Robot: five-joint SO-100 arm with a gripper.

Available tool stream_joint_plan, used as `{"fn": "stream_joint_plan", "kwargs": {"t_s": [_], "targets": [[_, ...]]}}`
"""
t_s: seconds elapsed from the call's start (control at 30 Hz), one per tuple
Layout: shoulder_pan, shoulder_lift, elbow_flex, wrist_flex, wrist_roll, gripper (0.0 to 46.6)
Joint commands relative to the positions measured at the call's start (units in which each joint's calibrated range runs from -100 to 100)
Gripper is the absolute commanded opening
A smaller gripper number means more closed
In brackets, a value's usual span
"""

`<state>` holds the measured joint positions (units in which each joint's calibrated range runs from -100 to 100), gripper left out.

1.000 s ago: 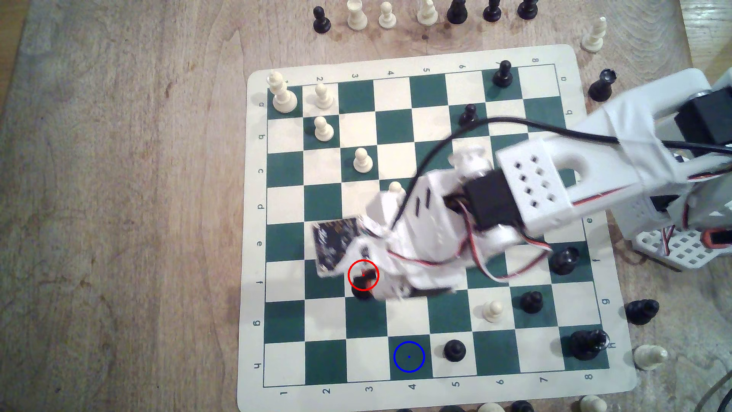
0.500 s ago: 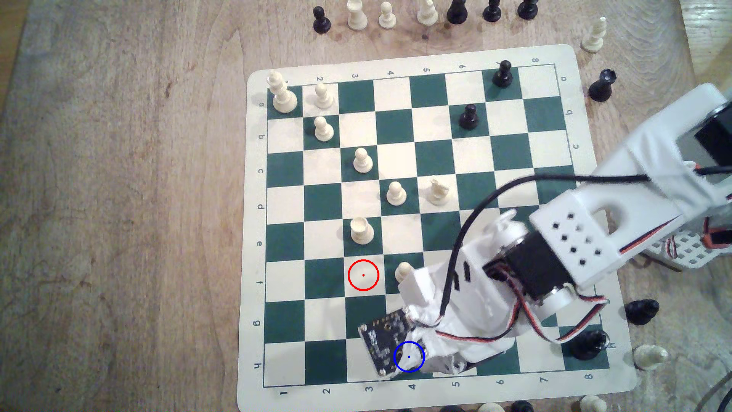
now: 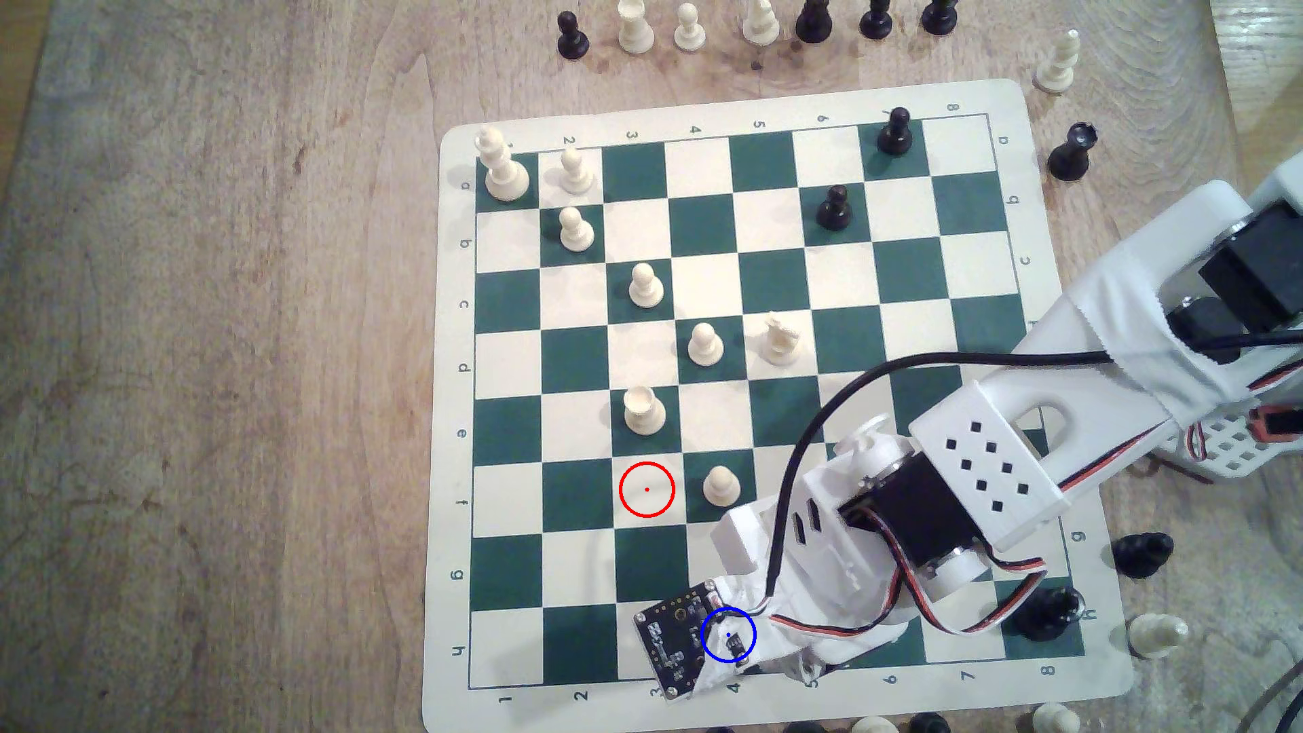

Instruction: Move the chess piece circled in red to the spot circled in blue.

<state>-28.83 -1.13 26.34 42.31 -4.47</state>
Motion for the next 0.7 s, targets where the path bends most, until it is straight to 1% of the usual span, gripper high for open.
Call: {"fn": "stream_joint_plan", "kwargs": {"t_s": [0.0,0.4,0.5,0.53,0.6,0.67], "targets": [[1.0,-0.3,-1.6,-0.9,0.2,0.4],[1.9,1.6,-3.2,-1.4,0.3,0.4],[1.6,1.7,-3.9,-1.3,-0.1,0.4],[1.6,1.8,-3.9,-1.2,-0.1,0.7],[1.6,1.9,-4.2,-1.0,-0.5,3.7],[1.8,2.1,-4.9,0.0,-0.7,4.0]]}}
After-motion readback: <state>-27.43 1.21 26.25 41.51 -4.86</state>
